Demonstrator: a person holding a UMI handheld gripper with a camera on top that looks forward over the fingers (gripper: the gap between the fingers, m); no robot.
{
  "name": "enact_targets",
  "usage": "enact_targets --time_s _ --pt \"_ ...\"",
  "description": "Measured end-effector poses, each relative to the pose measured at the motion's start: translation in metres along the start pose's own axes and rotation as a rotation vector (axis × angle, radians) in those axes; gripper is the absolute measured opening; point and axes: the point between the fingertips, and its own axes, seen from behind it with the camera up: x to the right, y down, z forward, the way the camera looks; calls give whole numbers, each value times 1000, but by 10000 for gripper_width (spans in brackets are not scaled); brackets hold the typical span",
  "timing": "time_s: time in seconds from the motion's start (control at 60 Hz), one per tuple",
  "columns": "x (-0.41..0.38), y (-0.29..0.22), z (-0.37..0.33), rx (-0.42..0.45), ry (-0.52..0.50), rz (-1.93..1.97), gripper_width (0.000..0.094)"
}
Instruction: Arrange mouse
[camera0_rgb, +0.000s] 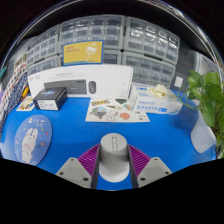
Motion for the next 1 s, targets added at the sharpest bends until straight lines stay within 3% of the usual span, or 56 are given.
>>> enact_targets --time_s 0.15,0.183,0.2,0.3,0.533,0.65,0.717,0.833,1.0 --pt "1 1 -2 -8 41 -27 368" --pt "1 2 -1 -26 38 5 384" --pt "2 1 -1 -30 38 21 326" --pt "7 -5 -8 -72 63 77 321" --pt "5 -152 -94 175 161 137 324" --pt "-43 -211 -134 282 133 131 325" --pt "-85 -230 -147 300 85 134 325" --pt "-167 -227 -140 289 4 105 324" --pt "-252 -153 -88 143 -58 98 323"
